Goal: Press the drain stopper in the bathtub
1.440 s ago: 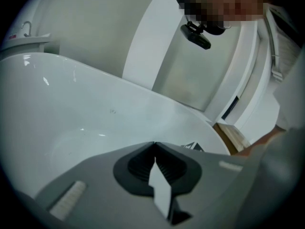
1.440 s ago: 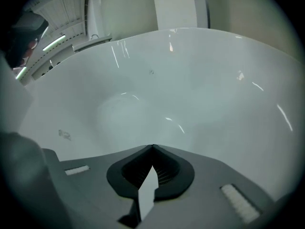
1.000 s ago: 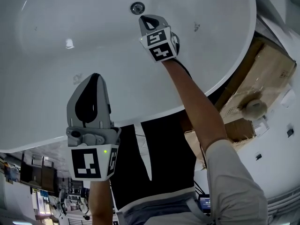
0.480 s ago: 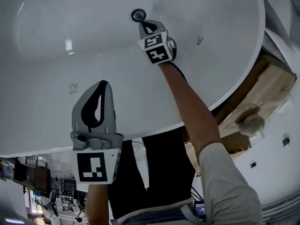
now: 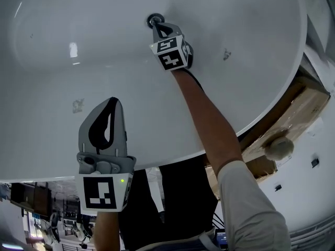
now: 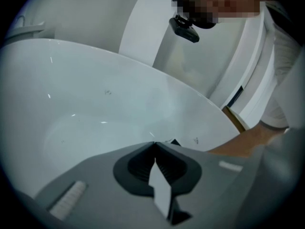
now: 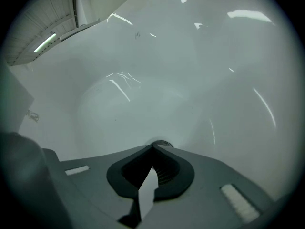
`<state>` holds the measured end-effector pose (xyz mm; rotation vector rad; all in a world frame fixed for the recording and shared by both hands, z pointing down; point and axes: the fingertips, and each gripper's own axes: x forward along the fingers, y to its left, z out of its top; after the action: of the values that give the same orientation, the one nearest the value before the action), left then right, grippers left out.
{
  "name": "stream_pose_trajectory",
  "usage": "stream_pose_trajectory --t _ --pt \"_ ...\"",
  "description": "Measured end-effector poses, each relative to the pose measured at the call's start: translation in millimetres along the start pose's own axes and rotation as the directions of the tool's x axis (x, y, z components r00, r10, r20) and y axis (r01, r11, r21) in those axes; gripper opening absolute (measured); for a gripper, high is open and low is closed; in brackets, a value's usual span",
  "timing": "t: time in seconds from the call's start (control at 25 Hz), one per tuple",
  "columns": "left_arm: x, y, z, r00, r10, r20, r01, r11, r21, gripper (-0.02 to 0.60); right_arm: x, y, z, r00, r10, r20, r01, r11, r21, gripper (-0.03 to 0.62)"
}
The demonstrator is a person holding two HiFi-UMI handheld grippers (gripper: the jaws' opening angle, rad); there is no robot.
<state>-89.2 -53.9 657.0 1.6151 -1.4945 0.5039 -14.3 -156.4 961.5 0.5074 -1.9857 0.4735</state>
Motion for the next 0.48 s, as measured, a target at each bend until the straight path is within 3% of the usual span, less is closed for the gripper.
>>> stream_pose_trajectory --t 0.48 --pt "6.4 12.8 -13.3 1.000 0.007 0.014 -0.006 1.000 -0.020 0.000 34.8 -3.6 -11.0 1.000 -0.016 -0.006 0.016 1.000 -0.011 -0.006"
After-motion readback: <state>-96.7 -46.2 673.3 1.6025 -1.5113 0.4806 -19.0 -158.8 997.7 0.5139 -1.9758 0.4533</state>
